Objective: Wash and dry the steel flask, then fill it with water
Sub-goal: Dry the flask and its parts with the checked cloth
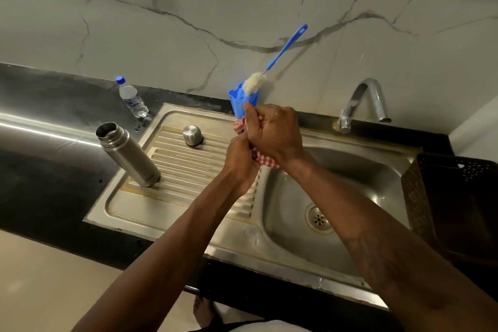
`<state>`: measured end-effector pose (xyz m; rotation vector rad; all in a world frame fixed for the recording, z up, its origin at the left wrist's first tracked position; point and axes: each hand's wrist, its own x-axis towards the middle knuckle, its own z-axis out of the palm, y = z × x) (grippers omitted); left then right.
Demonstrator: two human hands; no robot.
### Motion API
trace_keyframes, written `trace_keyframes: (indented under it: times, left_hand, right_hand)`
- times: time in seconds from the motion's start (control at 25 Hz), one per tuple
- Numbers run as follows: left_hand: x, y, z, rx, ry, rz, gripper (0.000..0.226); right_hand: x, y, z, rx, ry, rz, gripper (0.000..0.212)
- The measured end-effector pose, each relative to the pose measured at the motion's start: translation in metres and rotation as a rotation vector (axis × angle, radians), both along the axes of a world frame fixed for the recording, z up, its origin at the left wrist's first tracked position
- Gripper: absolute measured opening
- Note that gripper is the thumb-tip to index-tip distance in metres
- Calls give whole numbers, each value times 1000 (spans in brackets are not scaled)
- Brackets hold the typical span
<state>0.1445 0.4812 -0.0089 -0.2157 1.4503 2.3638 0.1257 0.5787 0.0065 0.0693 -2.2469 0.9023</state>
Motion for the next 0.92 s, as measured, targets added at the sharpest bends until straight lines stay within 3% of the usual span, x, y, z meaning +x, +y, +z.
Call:
trace_keyframes:
  times: [0.16,0.28,0.36,0.48,0.6,0.68,0.76,0.84,0.92]
  left_hand:
    - [-5,-7,13,166,4,-74,49]
    - [-19,-22,14,62,93,-211,45]
    - [-20,-24,14,79,107,-274,41]
    - [-17,-15,13,211,15,-271,39]
    - [-15,-5,16,122,-23,-303,46]
    - [-16,2,25,19,-25,-310,52]
    - [-19,6,33,-65,7,-278,43]
    - [-23,6,33,-98,81,-252,34]
    - [-25,4,27,-54,117,-245,35]
  right_hand:
    - [1,2,11,-377,-102,75,42]
    - [4,14,8,-694,-291,265,56]
    - [4,19,12,-667,-282,184,70]
    - [0,20,26,-750,-232,-43,71]
    - [2,24,27,-767,-197,-202,68]
    - [6,23,24,-910,-138,-266,69]
    - [9,20,29,-1031,-59,-208,66]
    - [12,19,35,-945,-91,70,54]
    - [14,26,41,-617,-236,280,52]
